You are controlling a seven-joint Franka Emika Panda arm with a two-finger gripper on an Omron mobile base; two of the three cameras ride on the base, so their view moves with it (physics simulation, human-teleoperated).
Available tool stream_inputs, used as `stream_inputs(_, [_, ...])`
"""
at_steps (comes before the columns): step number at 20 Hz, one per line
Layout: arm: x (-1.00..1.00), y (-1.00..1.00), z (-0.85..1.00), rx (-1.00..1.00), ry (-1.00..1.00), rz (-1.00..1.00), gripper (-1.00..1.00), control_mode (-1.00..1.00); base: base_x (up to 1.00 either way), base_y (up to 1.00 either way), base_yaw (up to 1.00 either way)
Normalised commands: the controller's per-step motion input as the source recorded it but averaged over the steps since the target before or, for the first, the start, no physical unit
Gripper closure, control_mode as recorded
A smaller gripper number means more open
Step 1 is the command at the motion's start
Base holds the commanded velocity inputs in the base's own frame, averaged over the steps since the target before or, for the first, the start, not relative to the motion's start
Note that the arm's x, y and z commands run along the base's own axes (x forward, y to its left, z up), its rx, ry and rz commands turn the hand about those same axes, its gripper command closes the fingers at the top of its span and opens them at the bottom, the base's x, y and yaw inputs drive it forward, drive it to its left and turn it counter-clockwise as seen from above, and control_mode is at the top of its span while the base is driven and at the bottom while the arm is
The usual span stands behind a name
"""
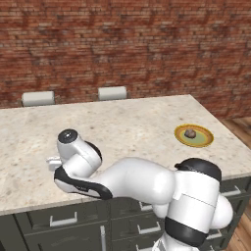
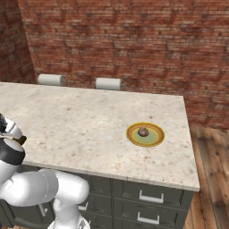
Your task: Pick the avocado and bread from the counter and place them on the plate. Then pick the jam from the cabinet and place it next to the plate. Lastly close the cabinet door.
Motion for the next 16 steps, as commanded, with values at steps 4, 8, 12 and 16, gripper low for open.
stream_inputs(4, [0.2,0.0,-0.22,0.0,0.02,-0.05,-1.0,-1.0,0.0,0.0,0.0])
stream_inputs(8, [0.22,0.0,-0.27,0.0,0.01,-0.05,-1.0,-1.0,0.0,0.0,0.0])
stream_inputs(12, [0.21,0.0,-0.23,0.0,0.0,-0.04,-1.0,-1.0,0.0,0.0,0.0])
stream_inputs(16, [0.15,0.1,-0.2,0.0,0.0,-0.05,-1.0,-1.0,0.0,0.0,0.0])
